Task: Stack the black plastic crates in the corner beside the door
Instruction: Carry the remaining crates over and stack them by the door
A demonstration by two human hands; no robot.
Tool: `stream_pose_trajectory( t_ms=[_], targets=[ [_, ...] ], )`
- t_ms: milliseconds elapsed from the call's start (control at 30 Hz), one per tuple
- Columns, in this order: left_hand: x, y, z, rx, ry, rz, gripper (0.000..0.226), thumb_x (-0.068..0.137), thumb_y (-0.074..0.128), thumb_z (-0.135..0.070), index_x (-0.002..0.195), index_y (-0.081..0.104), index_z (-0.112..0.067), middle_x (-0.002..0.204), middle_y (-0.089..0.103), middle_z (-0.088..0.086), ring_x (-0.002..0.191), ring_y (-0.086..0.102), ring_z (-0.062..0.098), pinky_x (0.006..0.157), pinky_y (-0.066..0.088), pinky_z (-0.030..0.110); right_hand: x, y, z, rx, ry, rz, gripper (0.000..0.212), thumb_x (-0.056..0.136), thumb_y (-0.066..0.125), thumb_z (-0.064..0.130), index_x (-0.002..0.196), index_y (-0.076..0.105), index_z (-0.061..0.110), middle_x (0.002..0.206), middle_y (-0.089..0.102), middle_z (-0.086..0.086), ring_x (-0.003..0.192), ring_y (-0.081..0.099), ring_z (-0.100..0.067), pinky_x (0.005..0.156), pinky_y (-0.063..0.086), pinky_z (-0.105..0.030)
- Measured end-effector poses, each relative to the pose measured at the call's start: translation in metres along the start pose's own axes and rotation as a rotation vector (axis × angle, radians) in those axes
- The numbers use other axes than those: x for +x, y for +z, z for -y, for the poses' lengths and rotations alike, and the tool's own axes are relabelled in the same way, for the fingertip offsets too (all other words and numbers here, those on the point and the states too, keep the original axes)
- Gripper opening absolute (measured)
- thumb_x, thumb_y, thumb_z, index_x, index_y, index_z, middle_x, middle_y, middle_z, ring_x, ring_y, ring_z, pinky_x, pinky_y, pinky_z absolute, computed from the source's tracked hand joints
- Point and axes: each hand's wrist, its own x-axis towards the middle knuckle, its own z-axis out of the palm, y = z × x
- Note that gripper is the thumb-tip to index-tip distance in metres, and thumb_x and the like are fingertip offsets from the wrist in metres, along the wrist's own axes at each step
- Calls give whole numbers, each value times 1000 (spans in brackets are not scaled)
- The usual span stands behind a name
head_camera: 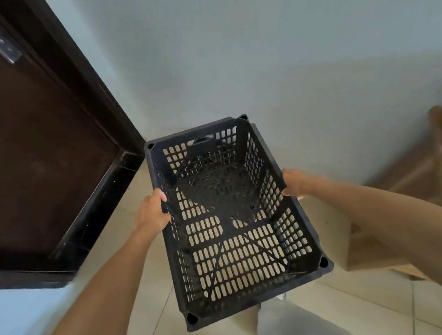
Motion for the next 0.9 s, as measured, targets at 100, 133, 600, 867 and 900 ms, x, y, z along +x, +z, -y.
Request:
stream_pose_trajectory(
  t_ms=[100,133,600,867,900],
  targets=[
    [45,-2,-8,7,-30,28,34,85,68,-6,112,48,-13,117,55,12,102,58,27,87,51,41,40,-26,-4,12,38,10,47,92,62,20,133,45,5,125,57,-13,115,56,-28,97,49,-35],
    [60,-1,-8,1,-40,26,35,85,68,-6,112,47,-14,117,55,12,102,58,26,86,51,41,55,-32,-4,-4,49,11,49,92,62,21,134,43,3,126,56,-14,115,56,-28,97,50,-36],
    [248,3,24,-28,-144,170,40,85,71,-12,114,44,-13,118,56,16,104,58,32,91,50,49,254,-105,31,-182,-76,59,44,96,55,20,134,42,1,128,52,-14,115,54,-30,94,46,-37],
    [279,36,10,-154,-290,190,36,88,66,-7,114,42,-14,120,56,19,105,59,34,92,51,48,327,-122,19,-234,-147,134,33,99,44,12,130,44,0,125,54,-19,114,56,-34,87,46,-37],
    [280,42,6,-168,-316,183,36,89,66,-7,114,42,-14,120,56,19,105,59,34,91,51,48,337,-124,18,-246,-169,148,34,98,45,11,130,43,-1,126,54,-19,115,55,-34,86,45,-36]
  ],
)
